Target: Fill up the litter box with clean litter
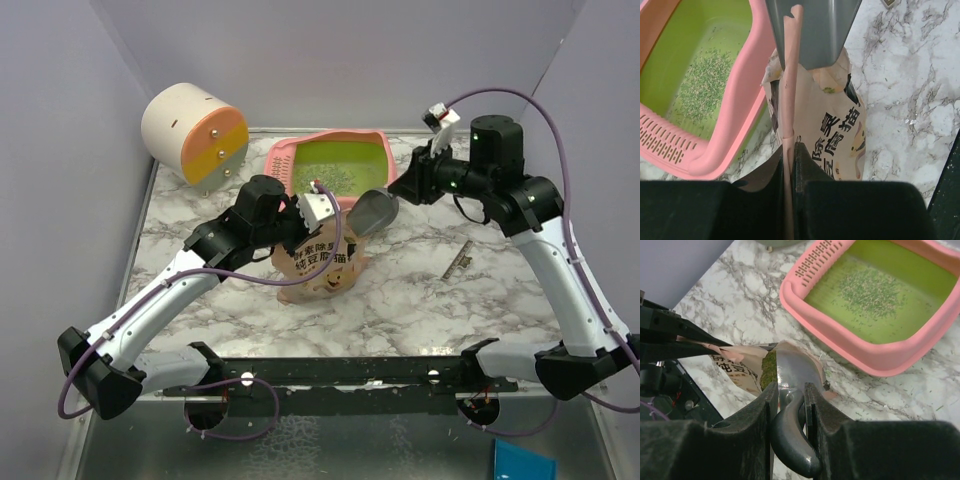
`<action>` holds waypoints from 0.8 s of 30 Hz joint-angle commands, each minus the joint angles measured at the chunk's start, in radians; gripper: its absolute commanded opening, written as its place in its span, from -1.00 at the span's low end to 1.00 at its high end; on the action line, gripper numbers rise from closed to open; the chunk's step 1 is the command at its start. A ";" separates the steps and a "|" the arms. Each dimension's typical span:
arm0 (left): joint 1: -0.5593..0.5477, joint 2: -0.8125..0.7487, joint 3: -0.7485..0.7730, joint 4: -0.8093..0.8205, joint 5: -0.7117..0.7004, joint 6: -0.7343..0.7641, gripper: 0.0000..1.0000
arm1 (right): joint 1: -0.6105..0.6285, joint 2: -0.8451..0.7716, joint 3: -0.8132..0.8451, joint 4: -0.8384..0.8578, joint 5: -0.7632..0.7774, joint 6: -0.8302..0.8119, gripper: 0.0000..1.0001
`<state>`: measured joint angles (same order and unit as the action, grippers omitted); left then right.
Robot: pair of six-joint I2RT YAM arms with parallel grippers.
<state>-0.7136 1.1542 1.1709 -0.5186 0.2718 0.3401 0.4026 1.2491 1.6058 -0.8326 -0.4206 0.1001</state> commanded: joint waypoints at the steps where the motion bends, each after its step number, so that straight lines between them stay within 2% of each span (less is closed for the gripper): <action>1: 0.004 -0.030 0.034 -0.003 0.071 -0.026 -1.00 | 0.034 0.032 -0.025 0.044 -0.047 0.003 -0.99; 10: 0.004 -0.087 -0.032 0.059 0.150 -0.051 -1.00 | 0.161 0.121 0.021 0.023 0.120 -0.005 -0.99; 16: 0.004 -0.128 -0.112 0.147 0.153 -0.104 -1.00 | 0.260 0.141 -0.017 -0.007 0.324 -0.006 -0.99; 24: 0.002 -0.118 -0.134 0.193 0.186 -0.152 -1.00 | 0.382 0.153 -0.094 0.001 0.703 -0.015 -0.98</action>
<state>-0.7124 1.0508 1.0405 -0.3988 0.3889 0.2310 0.7326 1.3968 1.5372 -0.8528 -0.0006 0.1001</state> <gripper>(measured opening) 0.084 0.245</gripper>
